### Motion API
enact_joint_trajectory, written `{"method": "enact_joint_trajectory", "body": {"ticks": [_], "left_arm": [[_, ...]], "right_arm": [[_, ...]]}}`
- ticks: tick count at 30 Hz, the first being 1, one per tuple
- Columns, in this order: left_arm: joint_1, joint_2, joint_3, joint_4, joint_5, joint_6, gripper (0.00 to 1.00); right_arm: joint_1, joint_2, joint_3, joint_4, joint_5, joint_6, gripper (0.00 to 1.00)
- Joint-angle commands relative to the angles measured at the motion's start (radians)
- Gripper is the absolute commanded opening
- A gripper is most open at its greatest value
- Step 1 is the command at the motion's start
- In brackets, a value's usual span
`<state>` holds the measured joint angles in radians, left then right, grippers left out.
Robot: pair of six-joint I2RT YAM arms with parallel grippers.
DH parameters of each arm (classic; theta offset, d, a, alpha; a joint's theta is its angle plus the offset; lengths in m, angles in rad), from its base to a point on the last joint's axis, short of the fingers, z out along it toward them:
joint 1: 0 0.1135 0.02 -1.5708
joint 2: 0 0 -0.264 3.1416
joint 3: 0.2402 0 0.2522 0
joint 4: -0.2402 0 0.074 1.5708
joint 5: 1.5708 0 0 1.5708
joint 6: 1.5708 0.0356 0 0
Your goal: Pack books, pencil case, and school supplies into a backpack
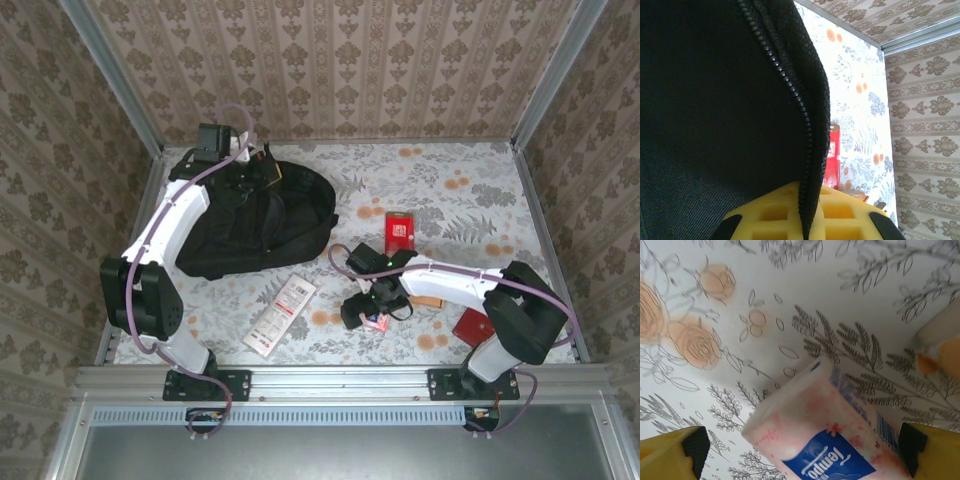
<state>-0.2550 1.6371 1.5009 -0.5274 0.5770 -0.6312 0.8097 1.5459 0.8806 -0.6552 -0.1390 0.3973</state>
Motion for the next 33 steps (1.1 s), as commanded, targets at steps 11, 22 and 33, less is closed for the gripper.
{"method": "enact_joint_trajectory", "body": {"ticks": [11, 22, 33], "left_arm": [[-0.010, 0.004, 0.027, -0.001, 0.005, 0.031, 0.00], [-0.016, 0.007, 0.030, -0.006, 0.000, 0.036, 0.00], [-0.021, 0.009, 0.032, -0.012, -0.002, 0.044, 0.00]], "right_arm": [[0.103, -0.039, -0.030, -0.050, 0.111, 0.066, 0.97], [0.188, 0.090, 0.047, -0.117, 0.305, 0.128, 0.68], [0.195, 0.039, 0.051, -0.122, 0.300, 0.135, 0.54]]}}
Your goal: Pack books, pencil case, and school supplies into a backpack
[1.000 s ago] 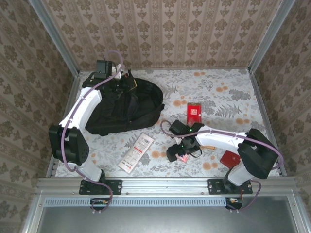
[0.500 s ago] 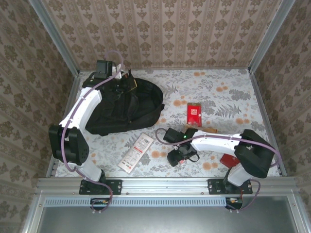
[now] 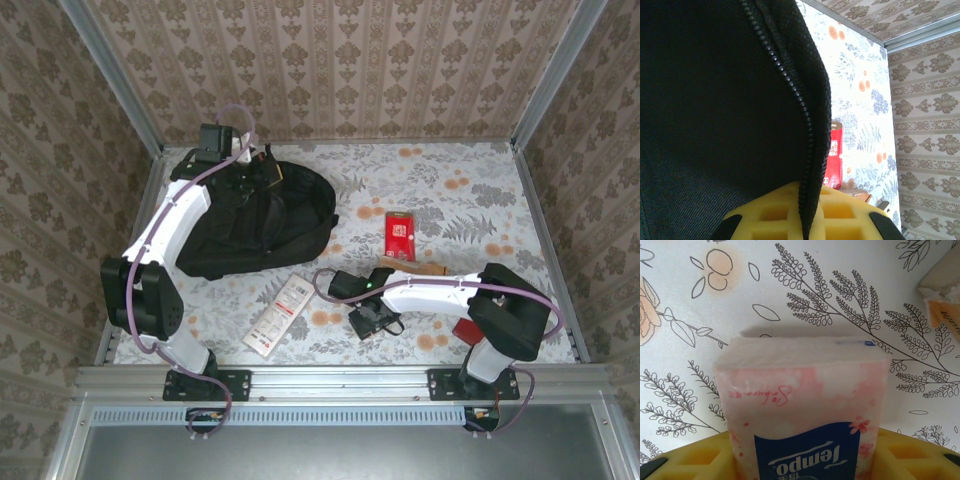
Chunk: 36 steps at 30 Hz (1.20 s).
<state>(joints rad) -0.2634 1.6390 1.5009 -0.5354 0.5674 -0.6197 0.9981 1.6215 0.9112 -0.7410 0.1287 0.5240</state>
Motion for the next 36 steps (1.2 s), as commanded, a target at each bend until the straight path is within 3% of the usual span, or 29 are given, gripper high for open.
{"method": "enact_joint_trajectory", "body": {"ticks": [1, 9, 17, 20, 27, 36], "left_arm": [[-0.014, 0.007, 0.032, -0.006, 0.006, 0.034, 0.00], [-0.019, 0.019, 0.083, -0.038, 0.034, 0.066, 0.00], [-0.068, 0.066, 0.209, -0.111, 0.141, 0.103, 0.00], [-0.093, 0.068, 0.240, -0.126, 0.160, 0.121, 0.00], [-0.096, 0.028, 0.222, -0.103, 0.186, 0.116, 0.00], [-0.083, -0.002, 0.227, -0.082, 0.214, 0.103, 0.00]], "right_arm": [[0.007, -0.049, 0.024, -0.041, 0.032, 0.010, 0.54], [-0.062, -0.194, 0.131, -0.088, 0.010, -0.016, 0.54], [-0.295, -0.238, 0.345, 0.039, -0.258, -0.004, 0.52], [-0.360, -0.139, 0.466, 0.078, -0.302, 0.025, 0.52], [-0.453, 0.102, 0.664, 0.121, -0.236, 0.177, 0.55], [-0.445, 0.387, 0.864, 0.166, -0.332, 0.264, 0.59]]}}
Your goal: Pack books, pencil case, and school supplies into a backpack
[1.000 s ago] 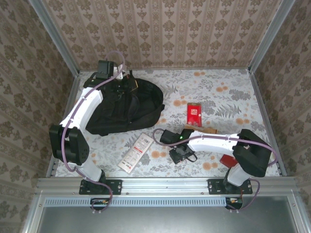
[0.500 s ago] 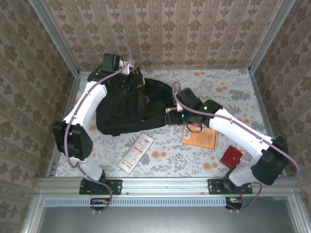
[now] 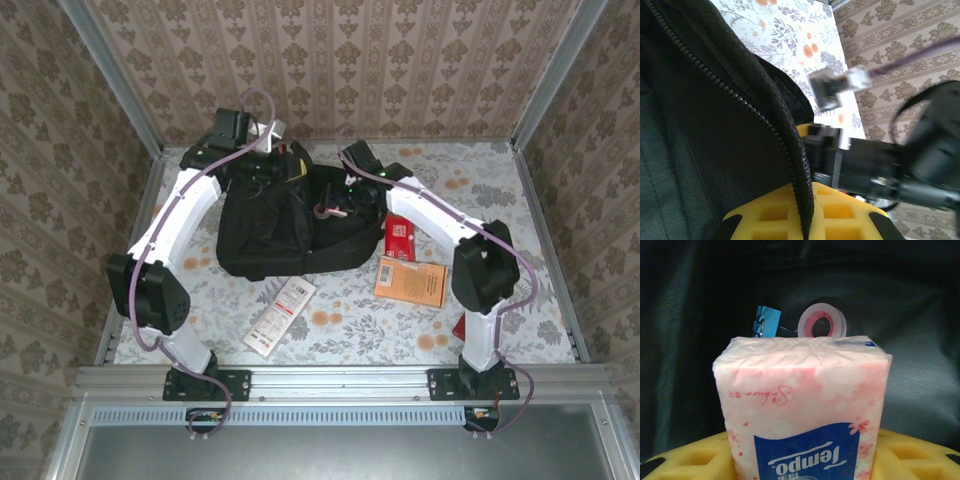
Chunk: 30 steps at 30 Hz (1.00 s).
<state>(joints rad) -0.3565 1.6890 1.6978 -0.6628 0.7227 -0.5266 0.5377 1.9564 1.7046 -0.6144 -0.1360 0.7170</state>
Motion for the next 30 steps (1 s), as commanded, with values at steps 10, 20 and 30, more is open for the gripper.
{"method": "enact_joint_trajectory", "body": {"ticks": [10, 20, 30], "left_arm": [[0.028, -0.072, 0.028, 0.057, 0.066, 0.002, 0.00], [0.045, -0.070, -0.020, 0.064, 0.010, -0.004, 0.00], [0.061, -0.067, -0.085, 0.090, -0.040, -0.029, 0.00]], "right_arm": [[0.054, 0.138, 0.072, 0.286, -0.315, 0.209, 0.89], [0.023, -0.037, -0.029, 0.234, -0.252, 0.065, 0.85], [-0.016, -0.405, -0.237, -0.156, 0.236, -0.056, 0.93]]}}
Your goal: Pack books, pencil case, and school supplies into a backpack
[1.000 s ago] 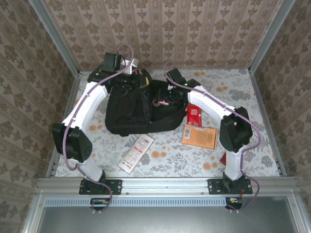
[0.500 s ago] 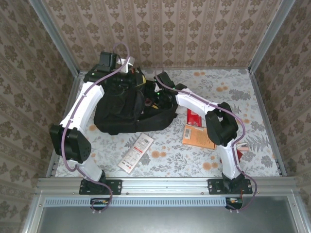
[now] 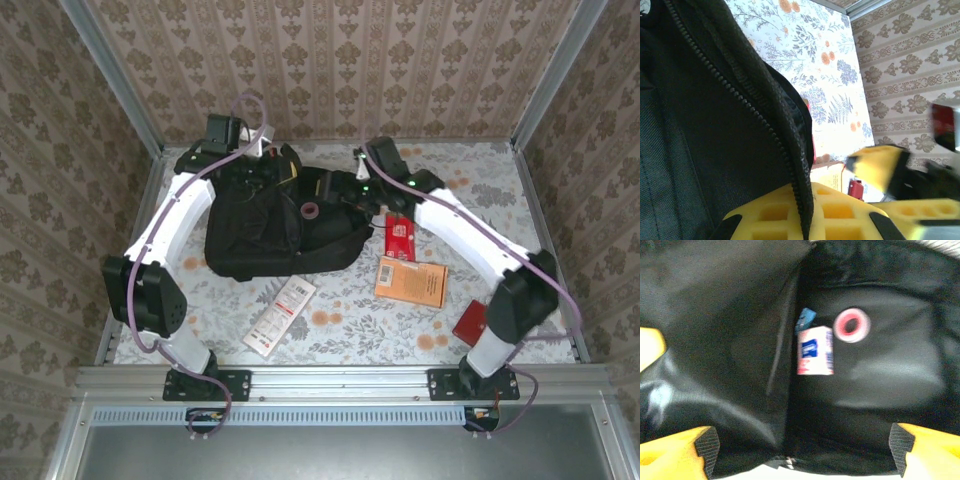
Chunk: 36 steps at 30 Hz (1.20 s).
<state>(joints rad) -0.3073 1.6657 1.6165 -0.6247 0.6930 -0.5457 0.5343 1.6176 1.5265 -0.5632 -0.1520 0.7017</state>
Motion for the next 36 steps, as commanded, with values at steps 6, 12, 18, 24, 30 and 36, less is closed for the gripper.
{"method": "enact_joint_trajectory", "body": {"ticks": [6, 12, 18, 24, 30, 36], "left_arm": [[0.023, -0.039, -0.023, 0.071, -0.001, -0.032, 0.00], [0.027, -0.036, -0.035, 0.083, 0.000, -0.043, 0.00], [0.020, -0.040, -0.045, 0.098, 0.011, -0.054, 0.00], [-0.010, -0.022, -0.046, 0.088, -0.003, -0.039, 0.00], [-0.027, -0.035, -0.039, 0.068, -0.023, -0.012, 0.00], [-0.033, -0.056, -0.040, 0.060, -0.043, 0.005, 0.00]], "right_arm": [[-0.176, -0.256, -0.332, -0.400, 0.593, 0.090, 1.00], [-0.537, -0.325, -0.560, -0.463, 0.635, 0.329, 1.00], [-0.808, -0.357, -0.728, -0.314, 0.490, 0.435, 1.00], [-0.887, -0.437, -0.841, -0.160, 0.379, 0.527, 1.00], [-0.914, -0.355, -0.872, -0.060, 0.301, 0.516, 1.00], [-0.933, -0.234, -0.856, 0.018, 0.267, 0.472, 0.99]]}}
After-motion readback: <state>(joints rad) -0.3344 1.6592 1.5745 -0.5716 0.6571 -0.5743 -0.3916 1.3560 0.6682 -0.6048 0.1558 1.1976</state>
